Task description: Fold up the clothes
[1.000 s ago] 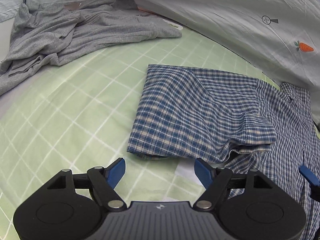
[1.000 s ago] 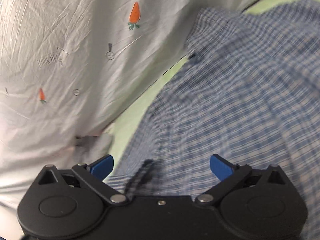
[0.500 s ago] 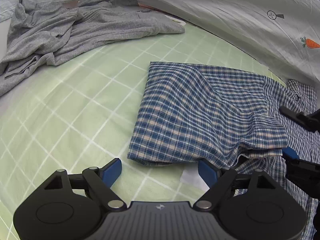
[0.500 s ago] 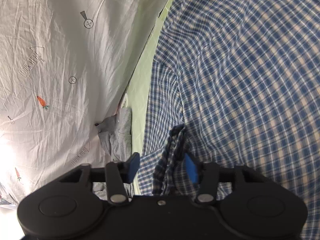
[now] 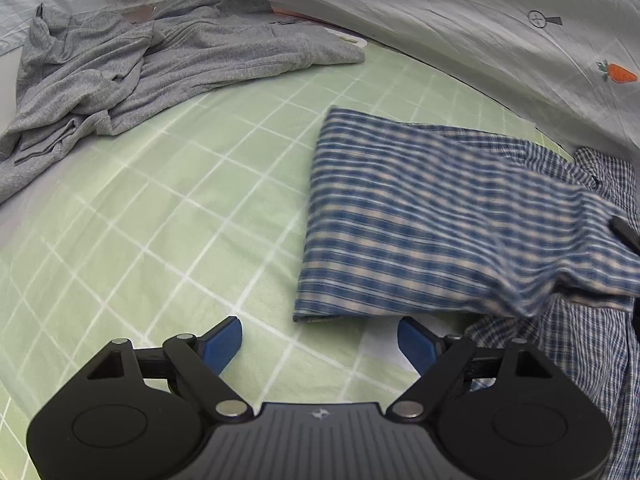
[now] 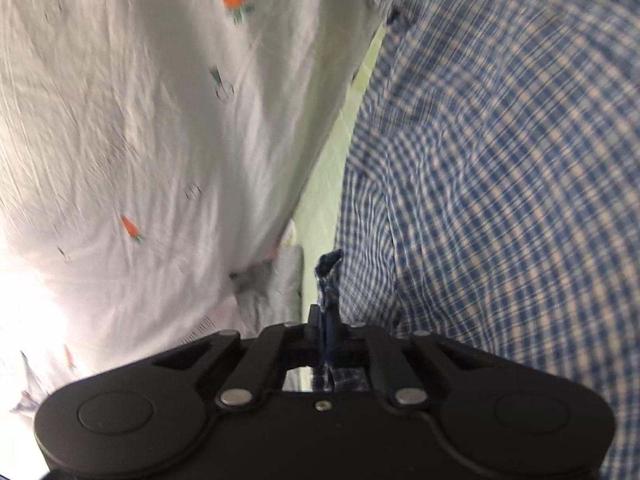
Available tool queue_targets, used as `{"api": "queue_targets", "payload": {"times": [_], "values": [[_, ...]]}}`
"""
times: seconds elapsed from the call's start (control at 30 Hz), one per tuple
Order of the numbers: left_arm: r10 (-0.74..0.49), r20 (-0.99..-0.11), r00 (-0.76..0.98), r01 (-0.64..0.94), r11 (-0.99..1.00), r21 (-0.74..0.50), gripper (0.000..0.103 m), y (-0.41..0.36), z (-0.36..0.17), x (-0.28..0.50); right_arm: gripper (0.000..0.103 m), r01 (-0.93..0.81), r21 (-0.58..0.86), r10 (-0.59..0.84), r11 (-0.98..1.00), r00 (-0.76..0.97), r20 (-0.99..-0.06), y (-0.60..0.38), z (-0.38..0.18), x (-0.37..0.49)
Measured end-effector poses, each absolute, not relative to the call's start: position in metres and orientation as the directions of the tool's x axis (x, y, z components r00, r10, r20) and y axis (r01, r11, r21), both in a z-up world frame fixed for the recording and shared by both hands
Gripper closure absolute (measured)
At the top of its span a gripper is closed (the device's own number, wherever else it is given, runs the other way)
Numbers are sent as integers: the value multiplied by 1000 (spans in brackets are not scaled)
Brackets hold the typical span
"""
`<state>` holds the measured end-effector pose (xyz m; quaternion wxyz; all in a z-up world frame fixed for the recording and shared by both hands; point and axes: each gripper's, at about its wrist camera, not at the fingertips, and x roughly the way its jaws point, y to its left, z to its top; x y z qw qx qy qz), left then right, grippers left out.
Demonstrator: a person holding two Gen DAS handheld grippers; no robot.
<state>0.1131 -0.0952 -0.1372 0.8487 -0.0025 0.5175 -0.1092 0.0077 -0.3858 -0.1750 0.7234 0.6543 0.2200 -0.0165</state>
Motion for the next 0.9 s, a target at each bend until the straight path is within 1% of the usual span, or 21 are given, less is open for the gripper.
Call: {"api": "queue_targets", "payload": {"times": [0.13, 0.27, 0.37, 0.43, 0.47, 0.53, 0.57, 0.6, 0.67, 0.7, 0.73, 0.77, 0.8, 0.9], "values": [[-211, -863, 459, 232, 966, -113, 18, -105, -124, 96, 101, 289, 953, 152, 96, 942, -301, -410, -164, -38], [-235, -849, 474, 291, 951, -102, 18, -116, -112, 71, 101, 271, 961, -5, 61, 962, -272, -449, -156, -84], [-252, -846, 469, 325, 941, -100, 18, -120, -110, 48, 101, 310, 946, -152, 95, 944, -294, -477, -143, -131], [-257, -851, 458, 339, 936, -100, 18, -123, -112, 32, 101, 404, 901, -245, 158, 900, -360, -492, -133, -164], [-259, -853, 453, 346, 933, -100, 18, -124, -113, 24, 97, 454, 871, -293, 188, 872, -392, -500, -127, -181], [-260, -860, 440, 355, 929, -99, 18, -127, -116, 7, 74, 591, 764, -376, 257, 790, -485, -507, -116, -206], [-260, -862, 435, 359, 928, -99, 18, -128, -117, 0, 42, 650, 706, -404, 280, 747, -528, -510, -114, -221], [-262, -864, 431, 363, 926, -100, 18, -130, -118, -8, 26, 691, 659, -421, 297, 714, -559, -510, -112, -232], [-264, -867, 422, 375, 922, -98, 18, -137, -121, -22, 22, 728, 594, -430, 344, 684, -590, -506, -113, -248], [-265, -869, 418, 382, 919, -97, 18, -140, -122, -29, 11, 742, 561, -433, 368, 671, -602, -503, -114, -255], [-265, -871, 414, 388, 917, -95, 18, -144, -124, -35, 3, 757, 522, -440, 393, 653, -616, -499, -118, -262], [-263, -873, 412, 390, 916, -92, 18, -149, -126, -42, 0, 766, 491, -450, 414, 641, -621, -496, -121, -265], [-259, -875, 410, 388, 917, -90, 18, -153, -127, -48, 0, 766, 472, -453, 436, 640, -620, -495, -124, -269], [-245, -886, 393, 371, 924, -92, 17, -166, -129, -66, 0, 735, 481, -388, 478, 667, -636, -503, -130, -272]]}}
